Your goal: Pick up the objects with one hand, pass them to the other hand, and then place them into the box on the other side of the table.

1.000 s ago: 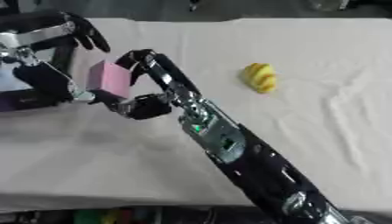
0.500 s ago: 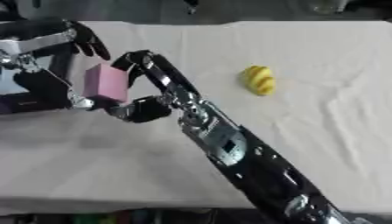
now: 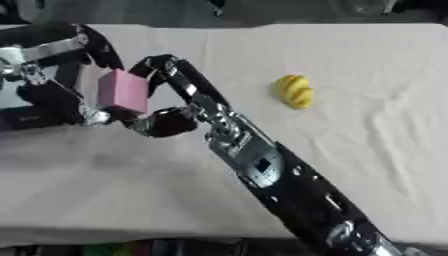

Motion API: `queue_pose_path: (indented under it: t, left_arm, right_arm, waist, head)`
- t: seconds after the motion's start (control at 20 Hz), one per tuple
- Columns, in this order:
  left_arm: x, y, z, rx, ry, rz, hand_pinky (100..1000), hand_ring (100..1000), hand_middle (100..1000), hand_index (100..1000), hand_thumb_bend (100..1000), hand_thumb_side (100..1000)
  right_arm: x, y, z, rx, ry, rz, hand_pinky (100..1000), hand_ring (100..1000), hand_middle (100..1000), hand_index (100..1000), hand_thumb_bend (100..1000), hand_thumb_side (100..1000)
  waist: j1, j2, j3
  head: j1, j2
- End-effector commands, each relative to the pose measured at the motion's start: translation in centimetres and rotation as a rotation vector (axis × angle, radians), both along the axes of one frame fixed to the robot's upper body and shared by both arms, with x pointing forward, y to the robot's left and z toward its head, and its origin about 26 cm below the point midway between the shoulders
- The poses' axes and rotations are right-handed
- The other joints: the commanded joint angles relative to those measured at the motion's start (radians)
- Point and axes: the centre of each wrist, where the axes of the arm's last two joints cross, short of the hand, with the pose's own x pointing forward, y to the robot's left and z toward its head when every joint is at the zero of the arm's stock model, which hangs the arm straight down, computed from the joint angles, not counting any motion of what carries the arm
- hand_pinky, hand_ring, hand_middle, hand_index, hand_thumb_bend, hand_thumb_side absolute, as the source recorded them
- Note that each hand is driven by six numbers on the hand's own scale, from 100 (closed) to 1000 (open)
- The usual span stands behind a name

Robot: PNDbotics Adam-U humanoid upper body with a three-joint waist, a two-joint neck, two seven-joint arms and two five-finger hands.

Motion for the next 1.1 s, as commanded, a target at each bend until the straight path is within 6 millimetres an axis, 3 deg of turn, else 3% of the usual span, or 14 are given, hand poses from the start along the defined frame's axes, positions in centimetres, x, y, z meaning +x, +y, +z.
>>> queue_pose_path:
  t: [0.05, 0.2, 0.55, 1.1]
  left_arm:
    - [-0.10, 0.28, 0.82, -0.004, 0.081, 0.083, 789, 724, 628, 607, 246, 139]
    - [-0.19, 0.20, 0.84, -0.013, 0.071, 0.079, 773, 693, 591, 547, 216, 105]
    - [-0.19, 0.19, 0.70, -0.018, 0.065, 0.080, 752, 665, 559, 508, 203, 100]
    - [-0.26, 0.10, 0.66, 0.018, 0.042, 0.081, 723, 580, 445, 469, 314, 100]
  right_arm:
    - [-0.87, 0.81, 1.37, 0.024, -0.037, 0.050, 766, 538, 529, 518, 232, 100]
    - [-0.87, 0.79, 1.34, 0.021, -0.036, 0.050, 766, 538, 529, 518, 234, 100]
    - [-0.88, 0.76, 1.31, 0.016, -0.034, 0.053, 764, 538, 530, 518, 259, 100]
    - [-0.89, 0.65, 1.46, 0.013, -0.042, 0.048, 759, 561, 561, 558, 506, 100]
  waist:
    - [0.015, 0.000, 0.001]
    - [0.015, 0.000, 0.002]
    - [0.014, 0.002, 0.003]
    - [0.012, 0.001, 0.001]
  head:
    - [-0.002, -0.012]
    - [-0.002, -0.011]
    - [-0.004, -0.012]
    - [-0.003, -0.010]
